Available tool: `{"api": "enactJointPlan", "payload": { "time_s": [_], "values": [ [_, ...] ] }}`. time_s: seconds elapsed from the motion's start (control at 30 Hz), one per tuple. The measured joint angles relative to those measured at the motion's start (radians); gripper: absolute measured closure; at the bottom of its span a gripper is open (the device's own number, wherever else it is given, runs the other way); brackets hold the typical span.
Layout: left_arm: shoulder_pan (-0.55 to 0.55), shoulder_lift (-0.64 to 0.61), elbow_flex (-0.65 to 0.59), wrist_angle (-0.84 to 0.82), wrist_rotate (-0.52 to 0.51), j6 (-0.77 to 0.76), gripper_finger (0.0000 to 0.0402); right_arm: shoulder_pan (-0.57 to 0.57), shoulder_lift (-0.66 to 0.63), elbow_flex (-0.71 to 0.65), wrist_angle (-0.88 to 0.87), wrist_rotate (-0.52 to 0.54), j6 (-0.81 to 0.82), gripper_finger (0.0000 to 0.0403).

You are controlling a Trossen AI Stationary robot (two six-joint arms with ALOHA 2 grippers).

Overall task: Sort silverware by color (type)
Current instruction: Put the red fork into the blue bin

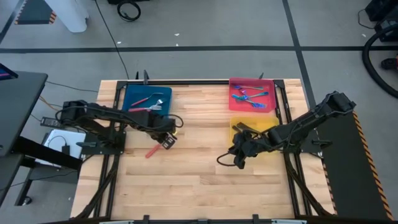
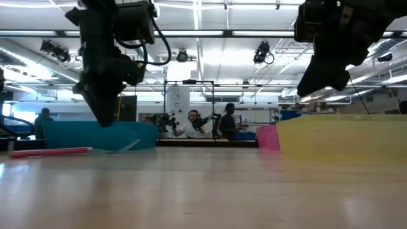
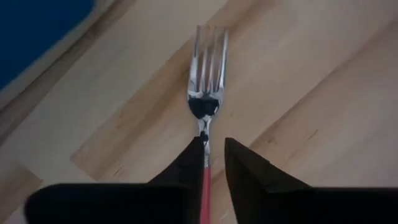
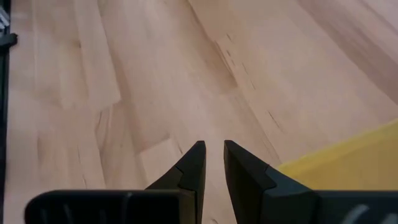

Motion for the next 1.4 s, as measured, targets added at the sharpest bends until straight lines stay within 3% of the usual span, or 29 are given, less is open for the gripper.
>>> {"api": "enactJointPlan", "payload": {
  "time_s": [0.23, 0.53, 1.0, 1.1, 1.23, 1.4],
  "values": [
    [0.01, 0.017, -0.019, 0.004, 0.022, -0.082, 0.0309, -0.024, 0.0, 0.0, 0.005, -0.031, -0.053, 0.0337],
    [0.009, 0.018, -0.141, 0.089, 0.107, -0.126, 0.0308, -0.051, 0.0, 0.0, 0.006, -0.057, -0.129, 0.0337],
    [0.009, 0.027, -0.24, 0.185, 0.098, -0.125, 0.0309, -0.086, 0.0, 0.0, 0.007, -0.057, -0.125, 0.0337],
    [0.009, 0.029, -0.251, 0.189, 0.078, -0.101, 0.0323, -0.085, 0.0, 0.0, 0.004, -0.057, -0.123, 0.0337],
    [0.008, 0.027, -0.231, 0.172, 0.078, -0.026, 0.0371, -0.085, 0.0, 0.0, -0.001, -0.057, -0.123, 0.0337],
    [0.003, 0.006, -0.136, 0.079, 0.059, 0.097, 0.0399, -0.085, 0.0, 0.0, -0.002, -0.058, -0.123, 0.0337]
  ]
}}
